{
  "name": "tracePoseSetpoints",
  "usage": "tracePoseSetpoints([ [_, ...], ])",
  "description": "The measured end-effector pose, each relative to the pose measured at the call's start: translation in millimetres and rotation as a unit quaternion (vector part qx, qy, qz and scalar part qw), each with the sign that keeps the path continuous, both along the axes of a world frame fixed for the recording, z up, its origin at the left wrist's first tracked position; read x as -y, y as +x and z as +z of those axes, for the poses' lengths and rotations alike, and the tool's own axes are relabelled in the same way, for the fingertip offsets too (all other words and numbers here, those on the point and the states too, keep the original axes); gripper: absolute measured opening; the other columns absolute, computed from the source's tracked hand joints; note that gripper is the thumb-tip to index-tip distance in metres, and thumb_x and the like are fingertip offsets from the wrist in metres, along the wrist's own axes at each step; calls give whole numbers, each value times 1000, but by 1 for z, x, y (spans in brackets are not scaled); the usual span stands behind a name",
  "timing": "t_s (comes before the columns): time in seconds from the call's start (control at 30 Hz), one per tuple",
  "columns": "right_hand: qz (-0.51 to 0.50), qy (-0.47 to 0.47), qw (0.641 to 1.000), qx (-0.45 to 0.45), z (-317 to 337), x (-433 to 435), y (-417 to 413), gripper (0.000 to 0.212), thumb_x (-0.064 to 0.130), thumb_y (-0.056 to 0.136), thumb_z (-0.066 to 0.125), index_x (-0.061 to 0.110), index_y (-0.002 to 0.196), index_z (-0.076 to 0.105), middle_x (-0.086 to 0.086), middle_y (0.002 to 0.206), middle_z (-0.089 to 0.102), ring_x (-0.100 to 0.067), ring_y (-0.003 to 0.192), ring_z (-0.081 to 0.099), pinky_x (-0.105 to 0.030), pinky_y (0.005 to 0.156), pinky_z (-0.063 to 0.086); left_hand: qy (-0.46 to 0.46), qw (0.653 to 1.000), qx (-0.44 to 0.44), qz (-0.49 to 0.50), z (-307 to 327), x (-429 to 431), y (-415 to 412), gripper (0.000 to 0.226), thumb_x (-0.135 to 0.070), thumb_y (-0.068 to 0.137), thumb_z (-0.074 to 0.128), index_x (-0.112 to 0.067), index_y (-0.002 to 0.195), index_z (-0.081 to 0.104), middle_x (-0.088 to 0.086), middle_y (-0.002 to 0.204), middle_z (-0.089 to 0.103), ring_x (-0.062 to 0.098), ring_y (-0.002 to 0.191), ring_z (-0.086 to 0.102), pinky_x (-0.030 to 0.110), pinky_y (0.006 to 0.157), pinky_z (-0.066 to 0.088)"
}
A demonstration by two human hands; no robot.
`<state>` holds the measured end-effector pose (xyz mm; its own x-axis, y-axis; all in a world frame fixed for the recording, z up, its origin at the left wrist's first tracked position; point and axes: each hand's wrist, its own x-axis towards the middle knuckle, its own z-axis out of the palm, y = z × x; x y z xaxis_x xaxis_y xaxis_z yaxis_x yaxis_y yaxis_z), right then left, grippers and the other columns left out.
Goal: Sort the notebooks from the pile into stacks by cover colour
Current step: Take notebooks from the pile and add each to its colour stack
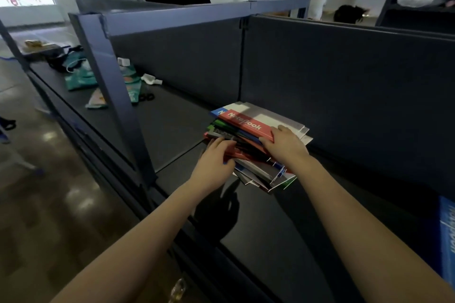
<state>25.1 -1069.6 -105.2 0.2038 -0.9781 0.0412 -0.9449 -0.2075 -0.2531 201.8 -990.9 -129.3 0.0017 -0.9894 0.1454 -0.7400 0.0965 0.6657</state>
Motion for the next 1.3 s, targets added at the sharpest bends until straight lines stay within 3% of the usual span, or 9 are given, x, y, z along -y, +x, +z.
tracePoseSetpoints([
  [0.2, 12, 13, 998, -61, 0, 17, 0, 53, 52, 97, 37, 13, 131, 48, -10, 124, 53, -28, 113, 52, -40, 87, 45, -7, 1000, -24, 3, -4, 14, 1, 47, -10, 89, 52, -21, 135, 48, -1, 141, 43, 17, 128, 42, 39, 108, 35],
  [0.37, 38, -30, 993, -107, -1, 15, 3, 46, 45, 100, 32, 13, 128, 49, -13, 117, 55, -31, 106, 55, -39, 83, 45, -6, 999, -45, -2, -9, 14, 7, 47, -12, 88, 50, -23, 134, 49, -1, 138, 45, 20, 125, 45, 39, 106, 38],
  [0.53, 41, -86, 978, -183, 1, 5, 12, 39, 35, 104, 29, 7, 126, 46, -16, 114, 58, -36, 101, 59, -36, 68, 37, 7, 998, -60, 5, -15, 5, 14, 47, -14, 88, 51, -25, 134, 50, 0, 137, 48, 22, 124, 45, 41, 104, 41],
  [0.7, 11, -100, 968, -229, 10, -1, 16, 37, 9, 96, 43, 7, 132, 34, -15, 103, 65, -35, 92, 62, -36, 63, 44, -5, 996, -89, 9, -9, -7, 20, 43, -10, 91, 50, -23, 132, 51, -1, 130, 54, 14, 115, 50, 18, 87, 35],
  [0.87, -6, -113, 964, -241, 15, -15, 13, 35, 5, 92, 43, 7, 126, 36, -16, 104, 65, -33, 92, 63, -34, 63, 41, -23, 986, -166, 16, -10, -17, 21, 44, -5, 91, 50, -24, 131, 51, -4, 125, 56, 4, 104, 48, -4, 73, 34],
  [0.93, -4, -124, 961, -247, 16, -25, 13, 34, 5, 92, 44, 7, 125, 37, -15, 103, 65, -32, 91, 63, -33, 61, 40, -25, 980, -198, 20, -9, -21, 17, 49, -4, 91, 50, -24, 136, 46, -7, 122, 56, 5, 100, 51, 1, 74, 38],
  [1.1, -8, -135, 962, -237, 18, -61, 12, 36, 8, 93, 42, 9, 128, 36, -12, 100, 67, -34, 89, 64, -33, 62, 38, -30, 936, -352, 4, -5, -23, -7, 62, -6, 96, 50, -23, 149, 22, -2, 136, 43, -3, 113, 51, 28, 104, 40],
  [1.2, -1, -133, 964, -232, 16, -88, 10, 41, 7, 92, 45, 9, 131, 33, -12, 100, 67, -35, 88, 65, -33, 61, 38, -17, 893, -450, -13, 3, -26, -25, 64, -9, 98, 48, -30, 150, 17, -5, 136, 39, -9, 103, 51, 35, 104, 43],
  [1.3, 20, -135, 968, -211, 13, -113, 9, 43, 12, 94, 43, 11, 136, 31, -11, 105, 66, -34, 91, 64, -34, 62, 37, 12, 862, -503, -56, 5, -27, -39, 64, -10, 99, 47, -44, 146, 19, -8, 140, 40, 4, 115, 50, 43, 98, 49],
])
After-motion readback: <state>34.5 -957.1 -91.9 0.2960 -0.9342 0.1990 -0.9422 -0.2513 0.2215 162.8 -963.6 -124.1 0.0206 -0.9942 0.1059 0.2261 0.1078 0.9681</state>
